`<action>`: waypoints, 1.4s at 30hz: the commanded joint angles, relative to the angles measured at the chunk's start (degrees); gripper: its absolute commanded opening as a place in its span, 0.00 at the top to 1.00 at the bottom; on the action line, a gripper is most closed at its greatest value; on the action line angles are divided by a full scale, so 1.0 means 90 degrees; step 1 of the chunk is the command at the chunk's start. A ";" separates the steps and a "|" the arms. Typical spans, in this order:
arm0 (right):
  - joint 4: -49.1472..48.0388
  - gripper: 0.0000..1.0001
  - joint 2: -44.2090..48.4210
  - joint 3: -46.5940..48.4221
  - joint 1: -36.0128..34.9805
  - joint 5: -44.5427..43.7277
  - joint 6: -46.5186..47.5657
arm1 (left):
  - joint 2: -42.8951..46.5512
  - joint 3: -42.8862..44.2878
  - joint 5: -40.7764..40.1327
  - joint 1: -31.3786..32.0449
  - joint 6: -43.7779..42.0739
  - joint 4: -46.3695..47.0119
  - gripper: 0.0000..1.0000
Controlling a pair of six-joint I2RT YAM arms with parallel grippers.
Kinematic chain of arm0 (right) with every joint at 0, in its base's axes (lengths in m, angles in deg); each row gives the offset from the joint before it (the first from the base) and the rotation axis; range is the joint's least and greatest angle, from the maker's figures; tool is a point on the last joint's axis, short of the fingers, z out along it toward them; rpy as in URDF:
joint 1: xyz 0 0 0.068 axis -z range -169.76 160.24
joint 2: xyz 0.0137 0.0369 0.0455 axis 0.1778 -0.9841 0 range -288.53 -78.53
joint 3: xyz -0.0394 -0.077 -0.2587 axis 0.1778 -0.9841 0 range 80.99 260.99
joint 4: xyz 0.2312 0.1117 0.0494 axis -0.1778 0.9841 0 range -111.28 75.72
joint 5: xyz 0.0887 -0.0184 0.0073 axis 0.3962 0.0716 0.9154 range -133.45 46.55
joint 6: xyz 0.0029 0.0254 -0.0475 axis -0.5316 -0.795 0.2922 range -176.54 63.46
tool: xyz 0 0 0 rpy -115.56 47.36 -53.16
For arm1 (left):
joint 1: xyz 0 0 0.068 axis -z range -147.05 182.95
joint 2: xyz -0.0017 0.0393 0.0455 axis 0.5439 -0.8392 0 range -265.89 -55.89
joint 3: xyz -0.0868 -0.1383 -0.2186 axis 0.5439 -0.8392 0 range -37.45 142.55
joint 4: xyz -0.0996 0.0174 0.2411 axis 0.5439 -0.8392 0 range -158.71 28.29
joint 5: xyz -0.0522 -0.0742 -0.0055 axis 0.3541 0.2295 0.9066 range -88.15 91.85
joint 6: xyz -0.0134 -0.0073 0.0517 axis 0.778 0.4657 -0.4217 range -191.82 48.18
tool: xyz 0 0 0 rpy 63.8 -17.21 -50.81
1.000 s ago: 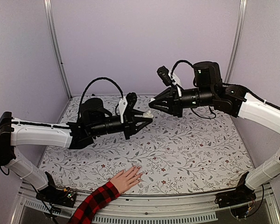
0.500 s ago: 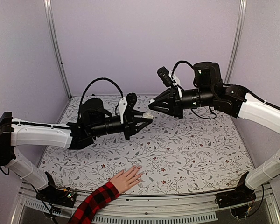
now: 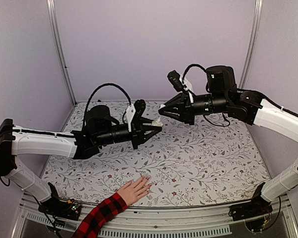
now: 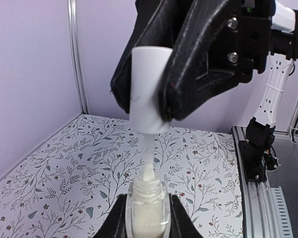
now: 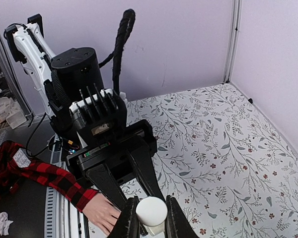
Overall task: Paint the nails
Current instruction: Unscrew the nail polish bottle.
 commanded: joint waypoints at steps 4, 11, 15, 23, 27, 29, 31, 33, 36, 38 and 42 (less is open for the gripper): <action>0.0015 1.00 0.0262 -0.0018 -0.0030 -0.0257 0.0098 | 0.0179 -0.0018 -0.0031 -0.0035 0.0072 0.0190 1.00; 0.0065 1.00 0.0346 -0.0019 -0.0037 -0.0377 0.0098 | 0.0179 -0.0016 -0.0067 -0.0036 0.0071 0.0189 1.00; 0.0107 1.00 0.0380 -0.0017 -0.0032 -0.0509 0.0134 | 0.0186 -0.0014 -0.0076 -0.0035 0.0073 0.0180 1.00; 0.0055 1.00 0.0519 -0.0119 -0.0020 -0.0418 -0.0044 | 0.0246 -0.0105 -0.0168 -0.0059 0.0123 0.0259 1.00; -0.0258 1.00 0.0691 -0.0563 -0.0021 -0.0283 -0.0468 | 0.0386 -0.0231 -0.0346 -0.0150 0.0203 0.0317 1.00; -0.0509 1.00 0.0863 -0.0907 -0.0021 -0.0266 -0.0699 | 0.0482 -0.0317 -0.0478 -0.0201 0.0257 0.0317 1.00; -0.0792 1.00 0.1081 -0.1294 -0.0020 -0.0302 -0.1033 | 0.0586 -0.0435 -0.0633 -0.0265 0.0325 0.0317 1.00; -0.1105 1.00 0.1251 -0.1738 -0.0021 -0.0249 -0.1372 | 0.0686 -0.0552 -0.0776 -0.0363 0.0415 0.0311 1.00; -0.1619 1.00 0.1473 -0.2365 -0.0020 -0.0076 -0.1767 | 0.0832 -0.0726 -0.0933 -0.0481 0.0512 0.0307 1.00; -0.2028 1.00 0.1584 -0.2791 -0.0020 -0.0021 -0.2100 | 0.0926 -0.0806 -0.0998 -0.0543 0.0541 0.0289 1.00; -0.2908 1.00 0.1717 -0.3675 -0.0061 -0.0022 -0.2704 | 0.1094 -0.0962 -0.1118 -0.0619 0.0607 0.0276 1.00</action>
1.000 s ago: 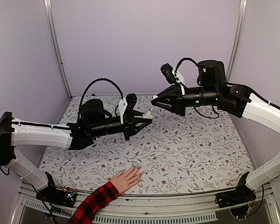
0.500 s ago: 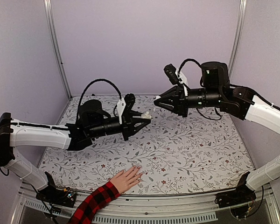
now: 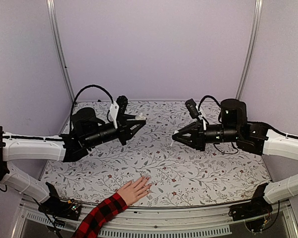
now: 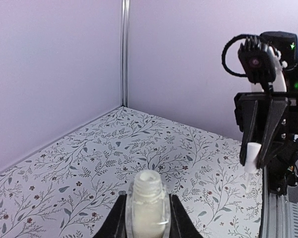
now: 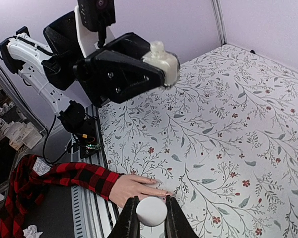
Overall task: Paint the nails
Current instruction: Unscrew the nail polish bottle, then paint the nail polish on the nail.
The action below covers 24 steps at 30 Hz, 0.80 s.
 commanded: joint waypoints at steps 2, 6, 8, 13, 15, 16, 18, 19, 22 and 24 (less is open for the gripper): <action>-0.1500 1.00 0.0191 -0.0886 -0.0148 0.0023 -0.1056 | 0.0318 -0.0219 -0.0270 -0.0165 0.0166 0.0203 1.00; -0.2003 1.00 -0.0080 -0.1251 -0.0355 -0.0257 -0.1192 | 0.0370 -0.0274 -0.0343 -0.0216 0.0193 0.0193 1.00; -0.2401 1.00 -0.0183 -0.1517 -0.0431 -0.0349 -0.1379 | 0.0404 -0.0287 -0.0383 -0.0243 0.0207 0.0184 1.00; -0.3430 1.00 -0.0476 -0.2097 -0.0597 -0.0672 -0.1844 | 0.0479 -0.0364 -0.0469 -0.0329 0.0232 0.0202 1.00; -0.3809 1.00 -0.0648 -0.2244 -0.0672 -0.0762 -0.2038 | 0.0478 -0.0365 -0.0454 -0.0361 0.0243 0.0188 1.00; -0.3955 1.00 -0.0727 -0.2303 -0.0729 -0.0800 -0.2090 | 0.0462 -0.0365 -0.0447 -0.0369 0.0250 0.0184 1.00; -0.4197 1.00 -0.0963 -0.2425 -0.0834 -0.0891 -0.2196 | 0.0433 -0.0350 -0.0419 -0.0389 0.0249 0.0188 1.00; -0.4329 1.00 -0.1077 -0.2474 -0.0882 -0.0910 -0.2225 | 0.0415 -0.0338 -0.0413 -0.0393 0.0251 0.0184 1.00; -0.4627 1.00 -0.1427 -0.2542 -0.1011 -0.0967 -0.2320 | 0.0351 -0.0317 -0.0406 -0.0411 0.0251 0.0218 1.00; -0.4682 1.00 -0.1602 -0.2505 -0.1060 -0.0946 -0.2321 | 0.0325 -0.0314 -0.0406 -0.0423 0.0265 0.0244 1.00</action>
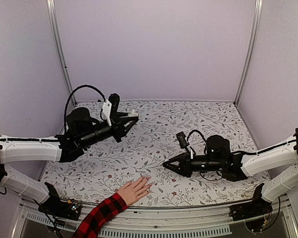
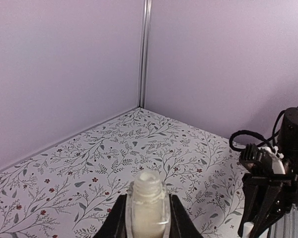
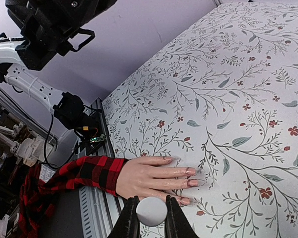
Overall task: Paint the nails
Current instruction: Paint the nail polish on the nail.
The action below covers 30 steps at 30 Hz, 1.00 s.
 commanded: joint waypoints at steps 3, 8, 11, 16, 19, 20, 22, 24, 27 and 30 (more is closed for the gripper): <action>-0.0681 1.00 -0.0502 -0.0009 -0.0159 -0.0216 -0.0196 | -0.0051 -0.0036 -0.0008 -0.0102 0.0065 0.0289 1.00; -0.0565 1.00 -0.0883 0.0165 -0.0162 0.0033 -0.0095 | 0.0019 -0.0087 -0.0013 -0.0104 0.0068 0.0281 1.00; -0.0349 1.00 -0.0887 0.0266 -0.0174 0.0056 -0.0002 | 0.0081 -0.0125 -0.0024 -0.0105 0.0053 0.0282 1.00; -0.0082 1.00 -0.0649 0.0356 -0.0179 0.0001 0.0011 | 0.0068 -0.0050 0.0021 -0.0124 -0.0048 0.0184 1.00; 0.0255 1.00 -0.0509 0.0451 -0.0179 0.0037 0.0013 | 0.0100 -0.0050 0.0008 -0.0125 0.0036 0.0106 1.00; 0.0415 1.00 -0.0467 0.0499 -0.0179 0.0059 0.0041 | 0.0120 -0.0067 -0.0015 -0.0131 0.0096 0.0097 1.00; 0.0651 1.00 -0.0320 0.0532 -0.0179 0.0114 0.0139 | 0.0155 -0.0094 -0.0071 -0.0134 0.0182 0.0063 1.00; 0.0779 1.00 -0.0277 0.0567 -0.0170 0.0214 0.0206 | 0.0186 -0.0137 -0.0259 -0.0128 0.0304 0.0030 1.00; 0.0600 1.00 -0.0296 0.0453 -0.0169 0.0449 0.0133 | 0.0303 -0.0225 -0.0427 -0.0135 0.0475 -0.0031 1.00; 0.0230 1.00 -0.0154 0.0226 -0.0169 0.0343 -0.0117 | 0.0526 -0.0282 -0.0437 -0.0130 0.0570 -0.0209 1.00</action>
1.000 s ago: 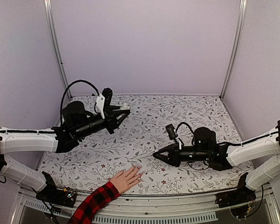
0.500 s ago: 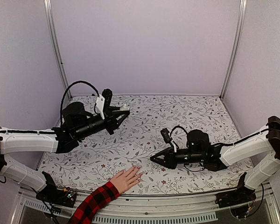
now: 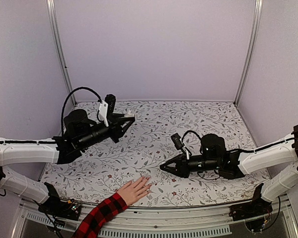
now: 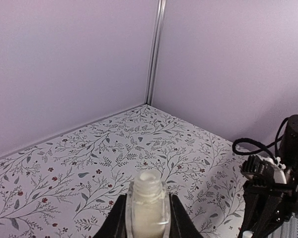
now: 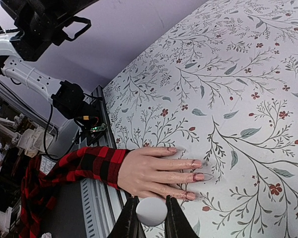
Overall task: Paint the nails
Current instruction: Paint the nail polish on the nail.
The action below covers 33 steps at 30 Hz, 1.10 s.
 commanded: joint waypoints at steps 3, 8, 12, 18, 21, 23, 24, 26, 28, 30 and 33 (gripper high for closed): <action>-0.0285 1.00 0.0280 -0.0082 -0.0049 -0.0093 -0.0300 | 0.0651 -0.0034 -0.0200 -0.0089 0.0214 -0.0577 1.00; -0.0544 1.00 0.0142 -0.0081 -0.0155 -0.0407 -0.0557 | 0.0841 -0.0289 -0.0271 -0.0107 -0.0046 -0.0572 1.00; -0.0645 1.00 0.0025 -0.0252 -0.0378 -0.0679 -0.0540 | 0.1079 -0.0621 -0.0318 -0.0105 -0.0116 -0.0212 1.00; -0.1113 1.00 -0.0160 -0.0521 -0.0509 -0.1003 -0.0439 | 0.1228 -0.0697 -0.0376 -0.0089 0.0224 -0.0245 1.00; -0.1280 1.00 -0.0342 -0.0588 -0.0627 -0.1225 -0.0449 | 0.1203 -0.0821 -0.0427 -0.0072 0.0399 -0.0230 1.00; -0.1511 1.00 -0.0451 -0.0651 -0.0641 -0.1285 -0.0454 | 0.1158 -0.0902 -0.0567 -0.0046 0.0488 -0.0195 1.00; -0.1617 1.00 -0.0529 -0.0651 -0.0652 -0.1289 -0.0472 | 0.1151 -0.0922 -0.0658 -0.0020 0.0534 -0.0232 1.00; -0.1849 1.00 -0.0687 -0.0669 -0.0715 -0.1408 -0.0509 | 0.1183 -0.0976 -0.0756 0.0039 0.0569 -0.0253 1.00; -0.2083 1.00 -0.0865 -0.0642 -0.0745 -0.1455 -0.0539 | 0.1243 -0.0957 -0.0832 0.0091 0.0600 -0.0386 1.00; -0.2373 1.00 -0.1119 -0.0581 -0.0769 -0.1477 -0.0619 | 0.1350 -0.0966 -0.0897 0.0151 0.0627 -0.0506 1.00; -0.2458 1.00 -0.1436 -0.0440 -0.0895 -0.1566 -0.0613 | 0.1408 -0.1024 -0.0933 0.0208 0.0645 -0.0491 1.00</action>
